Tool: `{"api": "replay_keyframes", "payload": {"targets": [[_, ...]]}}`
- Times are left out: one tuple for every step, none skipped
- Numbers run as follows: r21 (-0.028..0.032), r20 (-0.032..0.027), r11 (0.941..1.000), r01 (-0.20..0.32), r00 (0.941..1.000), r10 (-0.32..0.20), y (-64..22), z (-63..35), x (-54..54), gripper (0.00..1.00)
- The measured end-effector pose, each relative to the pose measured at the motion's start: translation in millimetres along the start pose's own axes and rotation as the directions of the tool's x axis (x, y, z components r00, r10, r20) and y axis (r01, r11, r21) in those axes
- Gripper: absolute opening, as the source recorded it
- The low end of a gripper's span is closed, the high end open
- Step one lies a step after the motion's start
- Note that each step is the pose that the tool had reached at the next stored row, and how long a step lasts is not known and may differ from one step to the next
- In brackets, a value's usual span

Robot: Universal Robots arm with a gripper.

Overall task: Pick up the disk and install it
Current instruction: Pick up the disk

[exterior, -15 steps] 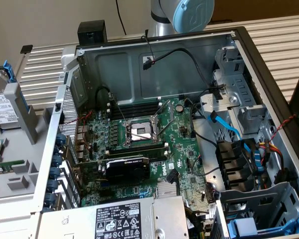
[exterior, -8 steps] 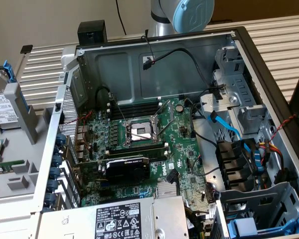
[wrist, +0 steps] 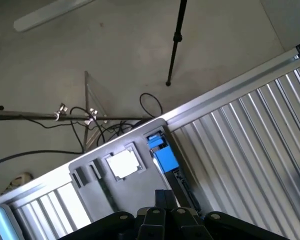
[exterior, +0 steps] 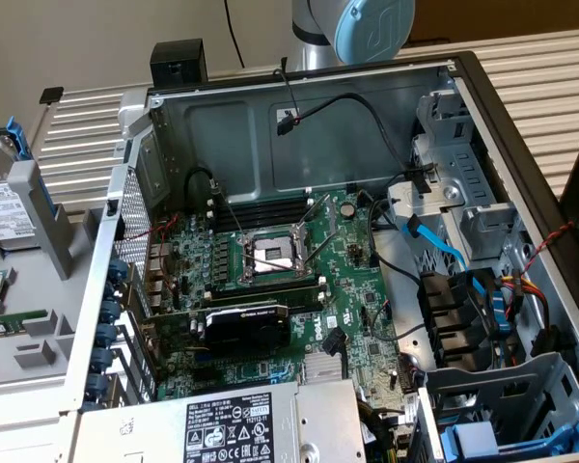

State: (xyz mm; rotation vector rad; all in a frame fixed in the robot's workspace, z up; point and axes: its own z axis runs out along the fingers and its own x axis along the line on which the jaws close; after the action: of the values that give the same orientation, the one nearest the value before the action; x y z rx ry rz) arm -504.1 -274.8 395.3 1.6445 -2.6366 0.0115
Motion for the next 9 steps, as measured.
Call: {"api": "replay_keyframes", "payload": {"targets": [[0.0005,-0.0003,0.9999,0.017,0.9999,-0.017,0.0,0.0,0.0,0.11],[0.0010,-0.0005,0.9994,0.034,0.9994,-0.034,0.0,0.1,0.0,0.11],[0.0016,-0.0007,0.9986,0.052,0.9986,-0.052,0.0,0.1,0.0,0.11],[0.0023,-0.0009,0.9975,0.070,0.9975,-0.070,0.0,0.2,0.0,0.11],[0.0029,-0.0011,0.9961,0.089,0.9961,-0.089,0.0,0.2,0.0,0.11],[0.0034,-0.0014,0.9942,0.107,0.9942,-0.107,0.0,0.3,0.0,0.11],[0.0039,-0.0018,0.9922,0.125,0.9922,-0.125,0.0,0.2,0.0,0.11],[0.0043,-0.0022,0.9897,0.143,0.9897,-0.143,0.0,0.2,0.0,0.11],[0.0049,-0.0024,0.9870,0.161,0.9870,-0.160,0.0,0.3,0.0,0.11]]}}
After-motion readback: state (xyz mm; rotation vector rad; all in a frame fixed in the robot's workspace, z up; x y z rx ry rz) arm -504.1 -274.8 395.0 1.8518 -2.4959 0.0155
